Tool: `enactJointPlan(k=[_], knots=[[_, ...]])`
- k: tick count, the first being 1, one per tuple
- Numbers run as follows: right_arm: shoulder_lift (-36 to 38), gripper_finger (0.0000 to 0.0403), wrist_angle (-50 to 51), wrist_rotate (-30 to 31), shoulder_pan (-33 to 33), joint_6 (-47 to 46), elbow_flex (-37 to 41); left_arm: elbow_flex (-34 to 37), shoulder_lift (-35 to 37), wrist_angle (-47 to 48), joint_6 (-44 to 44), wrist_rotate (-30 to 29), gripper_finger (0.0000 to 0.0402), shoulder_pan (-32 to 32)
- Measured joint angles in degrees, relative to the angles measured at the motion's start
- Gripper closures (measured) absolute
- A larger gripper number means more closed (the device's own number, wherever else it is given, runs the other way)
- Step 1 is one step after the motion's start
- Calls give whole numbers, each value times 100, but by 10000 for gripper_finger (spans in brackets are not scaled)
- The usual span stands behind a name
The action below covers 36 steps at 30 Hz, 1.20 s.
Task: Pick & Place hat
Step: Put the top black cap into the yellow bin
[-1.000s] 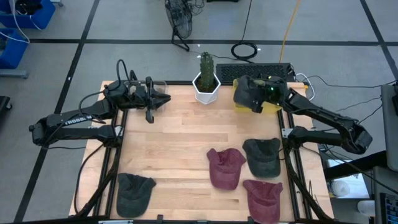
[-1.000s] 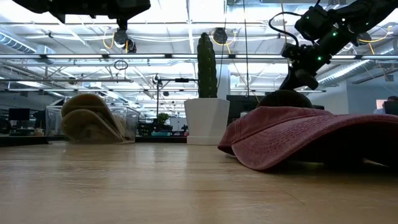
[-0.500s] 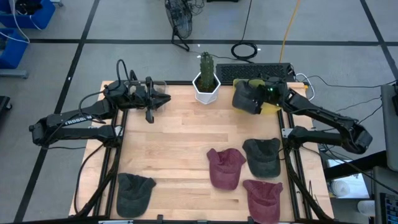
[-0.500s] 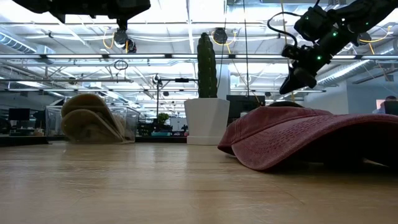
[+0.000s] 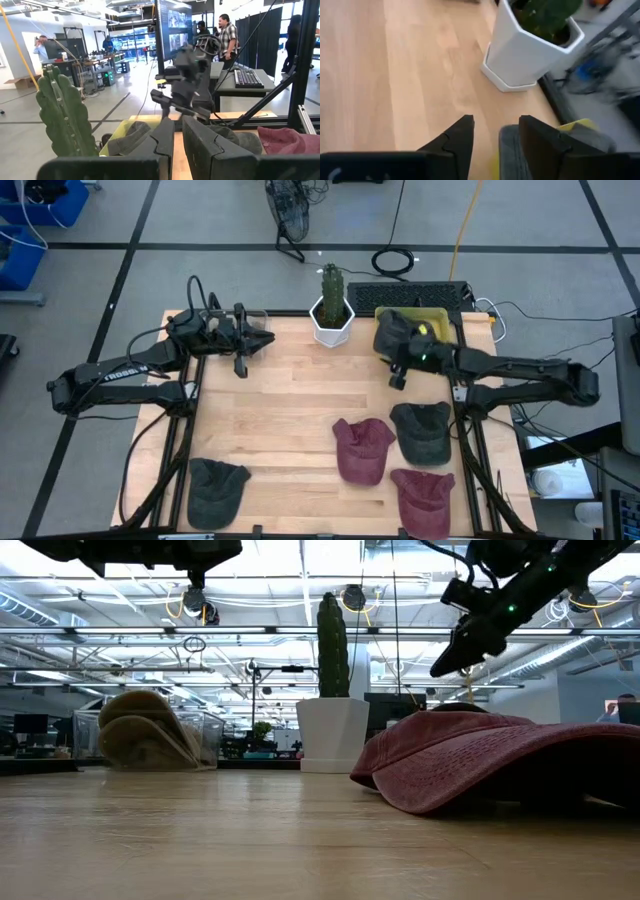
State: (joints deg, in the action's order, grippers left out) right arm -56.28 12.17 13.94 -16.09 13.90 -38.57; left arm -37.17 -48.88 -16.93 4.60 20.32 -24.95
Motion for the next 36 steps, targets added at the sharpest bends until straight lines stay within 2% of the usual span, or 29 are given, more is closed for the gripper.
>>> enactJointPlan(k=[4,6,12,18,25,32,36], knots=[[-368,244,-1,1652,743,396,0,0,2,-17,-10,0,355,1],[-615,233,4,2118,939,411,0,0,2,-15,-13,0,355,0],[-1263,200,6,2428,1097,116,0,0,2,-11,-13,0,355,0],[-1549,200,49,3299,1014,115,0,2,2,0,-13,0,355,2],[-1564,240,618,3758,868,-188,0,2,2,11,-13,0,355,0],[-1557,318,1538,4032,745,-949,0,2,2,20,-13,0,355,0],[-1518,367,1775,4178,744,-1066,0,2,2,20,-12,0,355,0]])
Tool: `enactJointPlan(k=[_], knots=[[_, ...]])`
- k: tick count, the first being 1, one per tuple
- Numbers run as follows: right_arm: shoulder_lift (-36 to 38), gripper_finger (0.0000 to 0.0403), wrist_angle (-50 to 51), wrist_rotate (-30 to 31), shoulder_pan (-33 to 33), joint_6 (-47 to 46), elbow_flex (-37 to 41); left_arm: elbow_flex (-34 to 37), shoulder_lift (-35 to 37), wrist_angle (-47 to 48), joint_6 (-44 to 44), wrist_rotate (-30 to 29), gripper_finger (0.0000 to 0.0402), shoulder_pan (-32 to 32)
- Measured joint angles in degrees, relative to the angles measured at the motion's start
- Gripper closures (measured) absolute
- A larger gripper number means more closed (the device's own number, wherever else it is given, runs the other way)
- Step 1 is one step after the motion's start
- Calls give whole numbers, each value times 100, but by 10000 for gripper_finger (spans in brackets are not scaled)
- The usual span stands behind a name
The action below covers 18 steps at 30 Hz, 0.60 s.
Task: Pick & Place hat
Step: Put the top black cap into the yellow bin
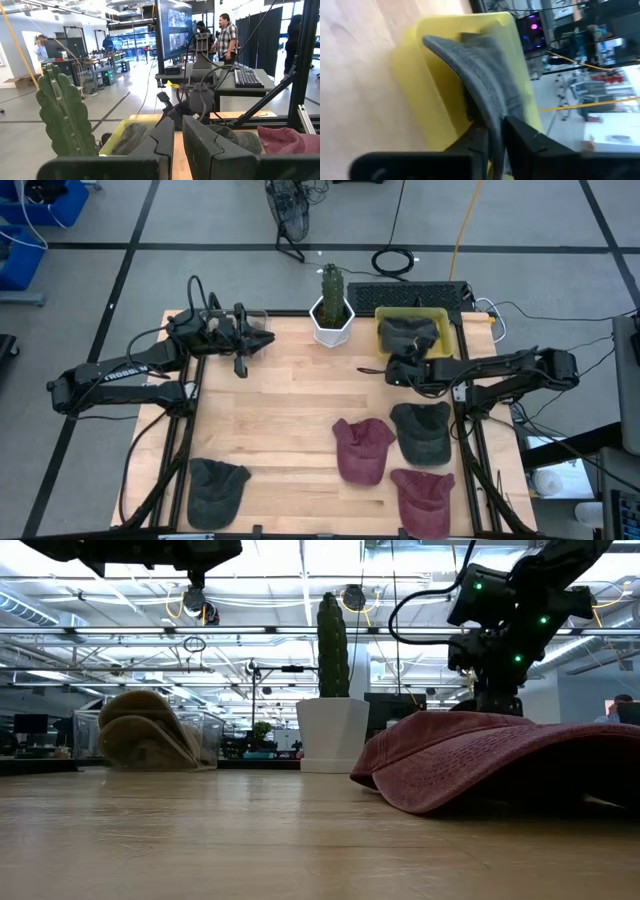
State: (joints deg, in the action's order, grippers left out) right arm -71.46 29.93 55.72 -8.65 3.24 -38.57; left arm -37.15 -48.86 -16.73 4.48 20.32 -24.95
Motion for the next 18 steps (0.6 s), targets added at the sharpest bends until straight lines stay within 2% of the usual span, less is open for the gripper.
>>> enactJointPlan(k=[3,9,18], knots=[[90,394,150,274,-25,-51,0,0,0,0,1,0,355,2],[301,381,440,236,-375,-302,0,0,0,2,-1,0,355,2],[363,394,396,-697,-1054,55,-2,0,0,9,-7,2,355,2]])
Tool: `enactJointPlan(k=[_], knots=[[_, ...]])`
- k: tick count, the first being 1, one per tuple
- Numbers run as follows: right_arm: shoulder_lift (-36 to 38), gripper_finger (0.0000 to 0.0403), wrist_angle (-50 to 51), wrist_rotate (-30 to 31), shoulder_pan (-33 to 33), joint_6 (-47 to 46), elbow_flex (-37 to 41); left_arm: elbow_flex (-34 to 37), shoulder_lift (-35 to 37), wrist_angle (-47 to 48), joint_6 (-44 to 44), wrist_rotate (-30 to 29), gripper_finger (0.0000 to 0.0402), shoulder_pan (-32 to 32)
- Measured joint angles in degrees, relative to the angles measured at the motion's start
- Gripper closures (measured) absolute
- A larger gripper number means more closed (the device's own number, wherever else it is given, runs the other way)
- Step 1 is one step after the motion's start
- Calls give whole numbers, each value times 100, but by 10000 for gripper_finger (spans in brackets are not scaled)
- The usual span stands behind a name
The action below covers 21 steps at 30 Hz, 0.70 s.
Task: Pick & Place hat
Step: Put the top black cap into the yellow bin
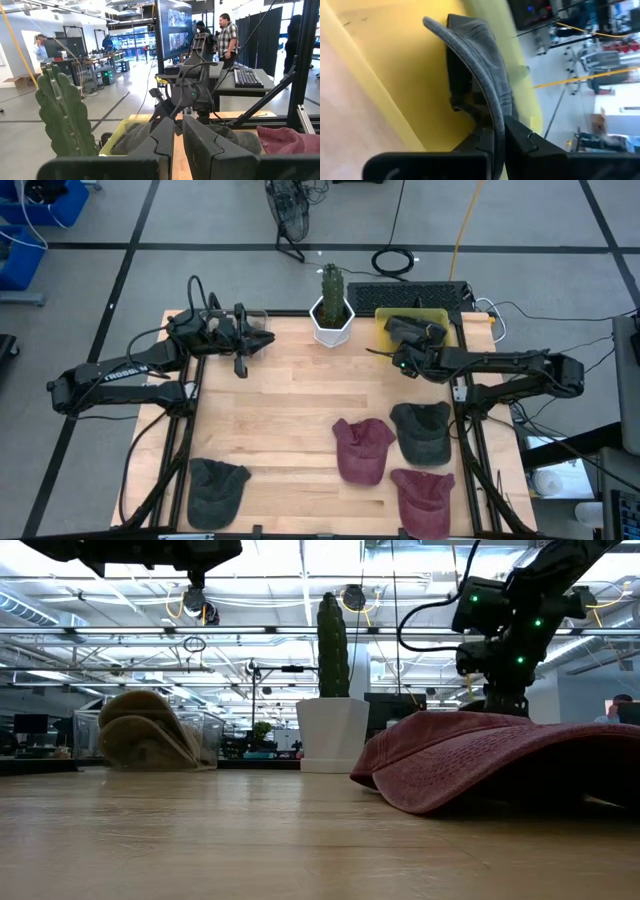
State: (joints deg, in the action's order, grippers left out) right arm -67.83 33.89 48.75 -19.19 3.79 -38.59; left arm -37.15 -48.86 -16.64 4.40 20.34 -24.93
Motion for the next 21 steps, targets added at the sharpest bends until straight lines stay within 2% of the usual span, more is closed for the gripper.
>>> enactJointPlan(k=[3,8,16,21], knots=[[2,390,-101,-204,-114,491,74,0,0,7,12,0,355,1],[4,391,-679,-75,-373,1489,512,0,0,7,9,0,355,-1],[2,384,-2187,-87,-801,1832,988,0,0,-2,24,0,355,-1],[-2,374,-2252,-97,-944,2180,1010,0,0,-2,25,0,355,1]])
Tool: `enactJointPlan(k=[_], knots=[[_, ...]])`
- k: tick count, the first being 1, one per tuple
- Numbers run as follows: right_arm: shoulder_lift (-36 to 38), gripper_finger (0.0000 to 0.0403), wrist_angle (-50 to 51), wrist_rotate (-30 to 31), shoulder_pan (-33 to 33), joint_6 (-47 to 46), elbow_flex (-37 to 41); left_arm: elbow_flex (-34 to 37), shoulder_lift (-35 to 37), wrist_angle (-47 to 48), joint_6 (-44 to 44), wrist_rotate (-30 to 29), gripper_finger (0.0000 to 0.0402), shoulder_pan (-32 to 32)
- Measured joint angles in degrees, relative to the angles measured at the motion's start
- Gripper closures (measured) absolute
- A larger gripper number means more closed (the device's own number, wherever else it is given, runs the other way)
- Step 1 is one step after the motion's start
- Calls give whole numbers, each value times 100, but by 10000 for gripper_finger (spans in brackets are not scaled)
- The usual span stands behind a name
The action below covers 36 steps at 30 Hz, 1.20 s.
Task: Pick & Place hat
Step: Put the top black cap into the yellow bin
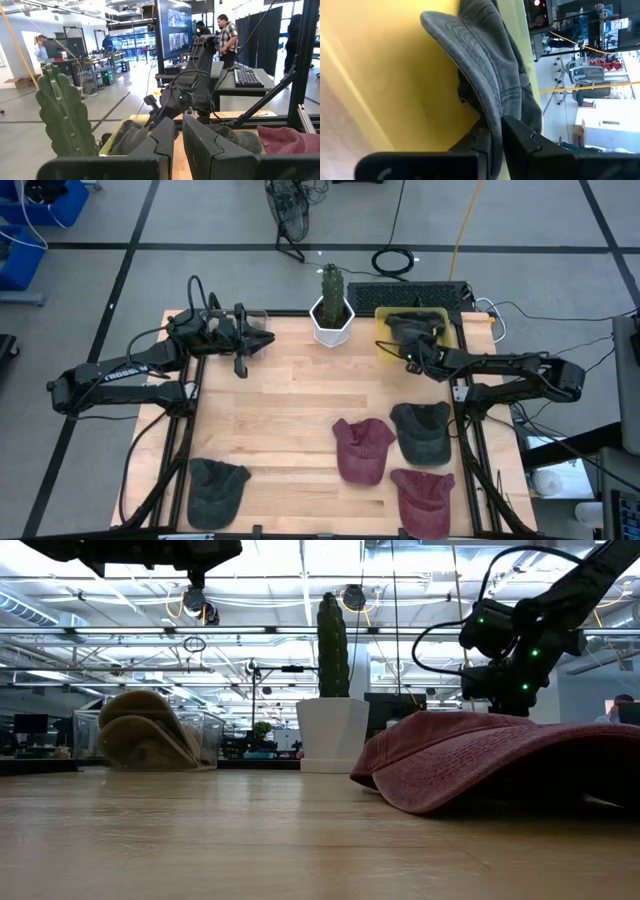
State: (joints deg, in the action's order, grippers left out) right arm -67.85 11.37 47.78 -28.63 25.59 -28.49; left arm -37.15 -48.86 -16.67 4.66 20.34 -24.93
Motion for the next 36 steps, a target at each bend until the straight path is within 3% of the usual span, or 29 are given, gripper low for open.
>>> enactJointPlan(k=[7,17,19,26,31,36], knots=[[0,339,23,119,77,-87,7,0,0,9,1,0,355,0],[429,266,16,1349,939,-411,7,0,0,13,-5,-2,355,-1],[633,261,33,1258,1136,-722,7,0,0,16,-13,-2,355,0],[1259,257,589,66,1354,-2121,4,0,0,48,-56,-2,355,-2],[1493,238,1174,-1,1293,-3123,4,0,0,57,-51,-2,355,0],[1801,228,1149,-6,1297,-3620,4,0,0,39,-43,-2,355,-1]])
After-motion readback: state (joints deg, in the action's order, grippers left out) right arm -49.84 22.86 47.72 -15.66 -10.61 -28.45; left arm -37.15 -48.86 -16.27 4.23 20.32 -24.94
